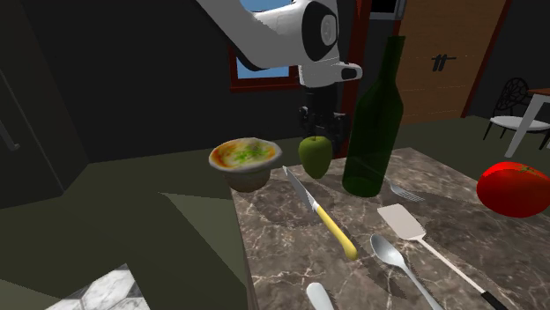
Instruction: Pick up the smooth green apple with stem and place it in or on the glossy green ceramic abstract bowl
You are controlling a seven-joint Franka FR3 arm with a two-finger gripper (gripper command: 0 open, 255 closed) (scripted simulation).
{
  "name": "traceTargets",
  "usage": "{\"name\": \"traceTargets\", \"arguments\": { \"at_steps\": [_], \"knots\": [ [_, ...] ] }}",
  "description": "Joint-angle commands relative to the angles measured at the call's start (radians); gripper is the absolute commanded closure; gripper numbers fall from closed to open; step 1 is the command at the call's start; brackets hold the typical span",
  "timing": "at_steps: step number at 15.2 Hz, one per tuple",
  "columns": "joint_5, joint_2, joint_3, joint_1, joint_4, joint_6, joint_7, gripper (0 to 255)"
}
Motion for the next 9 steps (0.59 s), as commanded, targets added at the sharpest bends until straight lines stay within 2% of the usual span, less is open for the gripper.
{"name": "traceTargets", "arguments": {
  "at_steps": [1,6,9],
  "knots": [
    [0.000,0.001,0.000,0.000,-0.002,0.000,0.000,255],
    [0.000,0.001,0.000,0.000,0.000,-0.001,0.000,255],
    [0.005,-0.015,0.002,-0.001,0.016,-0.033,-0.007,255]
  ]
}}
